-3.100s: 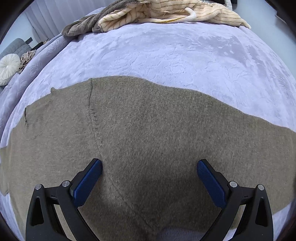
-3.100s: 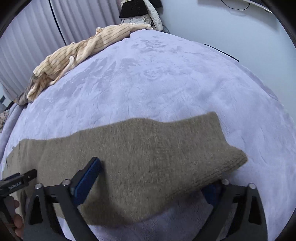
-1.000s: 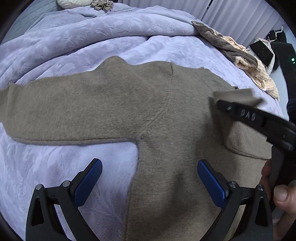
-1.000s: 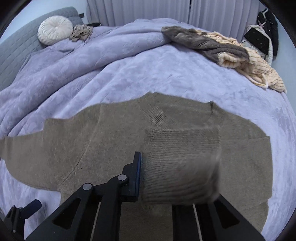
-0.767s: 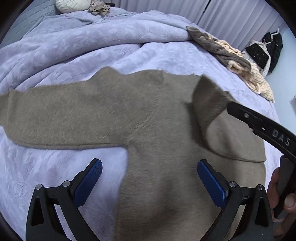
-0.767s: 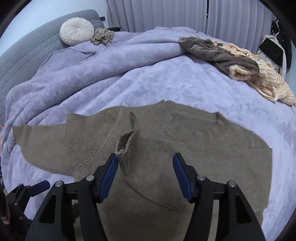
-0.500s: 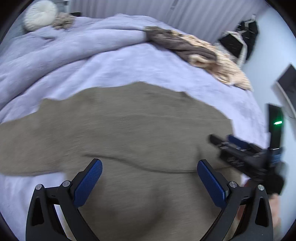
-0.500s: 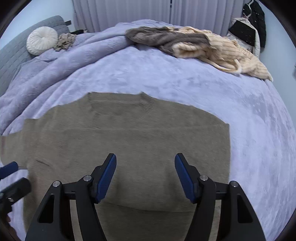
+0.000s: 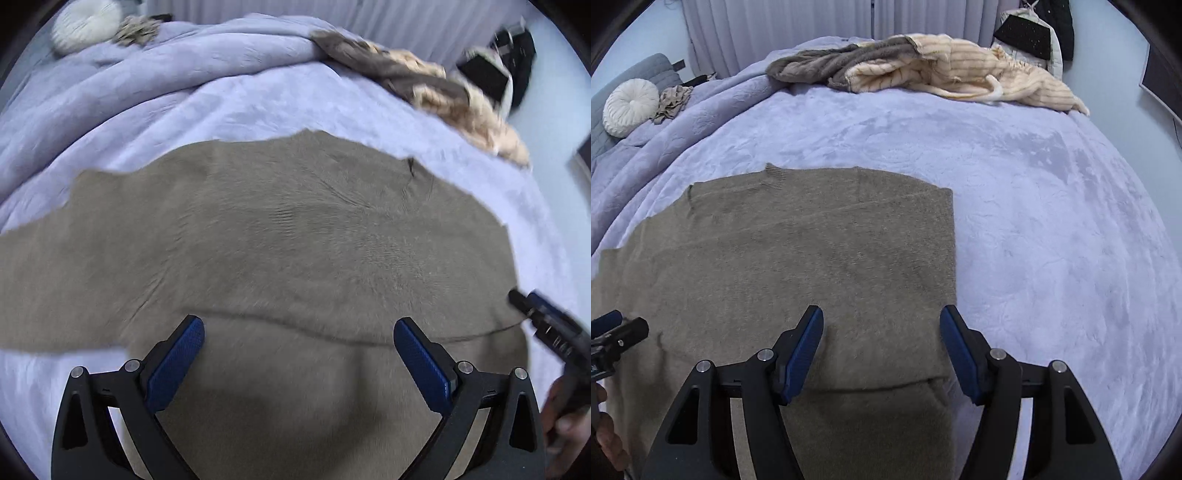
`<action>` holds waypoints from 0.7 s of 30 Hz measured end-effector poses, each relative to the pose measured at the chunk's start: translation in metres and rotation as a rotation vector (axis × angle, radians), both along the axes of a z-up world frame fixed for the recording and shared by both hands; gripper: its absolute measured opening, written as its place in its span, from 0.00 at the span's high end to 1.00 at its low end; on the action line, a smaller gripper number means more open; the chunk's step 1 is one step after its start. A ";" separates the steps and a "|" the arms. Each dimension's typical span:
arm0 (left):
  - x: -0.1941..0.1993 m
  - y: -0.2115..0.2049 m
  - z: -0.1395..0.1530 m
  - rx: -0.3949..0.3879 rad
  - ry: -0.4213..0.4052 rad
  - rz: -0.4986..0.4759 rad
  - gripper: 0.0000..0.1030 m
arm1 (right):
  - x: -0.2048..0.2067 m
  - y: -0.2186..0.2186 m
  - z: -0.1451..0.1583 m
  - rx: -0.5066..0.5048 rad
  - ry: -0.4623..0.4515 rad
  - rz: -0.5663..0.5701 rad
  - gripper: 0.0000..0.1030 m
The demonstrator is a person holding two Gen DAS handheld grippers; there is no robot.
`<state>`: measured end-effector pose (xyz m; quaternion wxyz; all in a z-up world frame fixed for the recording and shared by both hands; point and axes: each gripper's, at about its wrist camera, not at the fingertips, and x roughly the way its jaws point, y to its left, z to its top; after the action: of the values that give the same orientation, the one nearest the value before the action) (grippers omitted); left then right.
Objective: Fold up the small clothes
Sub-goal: 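Grasp the other sleeve cuff with the left gripper and lift it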
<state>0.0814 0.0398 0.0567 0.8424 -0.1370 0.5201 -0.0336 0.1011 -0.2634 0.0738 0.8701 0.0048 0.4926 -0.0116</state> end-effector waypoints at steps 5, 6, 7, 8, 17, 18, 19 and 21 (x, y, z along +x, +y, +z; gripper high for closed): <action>-0.062 0.113 0.007 -0.105 -0.058 0.301 0.00 | -0.043 0.056 0.006 0.027 -0.015 0.124 0.28; -0.074 0.143 0.006 -0.108 -0.061 0.368 0.00 | -0.050 0.070 0.005 0.025 -0.012 0.153 0.28; -0.084 0.171 0.002 -0.110 -0.063 0.425 0.00 | -0.056 0.081 0.003 0.023 -0.008 0.174 0.28; -0.094 0.203 -0.003 -0.121 -0.065 0.494 0.00 | -0.060 0.095 0.000 0.017 -0.001 0.202 0.28; -0.126 0.389 -0.069 -0.505 -0.169 0.836 0.00 | -0.093 0.184 -0.022 -0.104 0.052 0.377 0.28; -0.118 0.396 -0.069 -0.510 -0.183 0.841 0.00 | -0.095 0.189 -0.023 -0.118 0.055 0.385 0.28; -0.109 0.402 -0.070 -0.523 -0.208 0.835 0.00 | -0.096 0.193 -0.024 -0.135 0.059 0.391 0.28; -0.096 0.410 -0.072 -0.539 -0.252 0.836 0.00 | -0.099 0.198 -0.023 -0.162 0.063 0.400 0.28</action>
<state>-0.0150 0.4500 -0.0156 0.7748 -0.5405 0.2879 0.1568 0.0022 -0.0650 0.0511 0.8369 -0.1634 0.5081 0.1216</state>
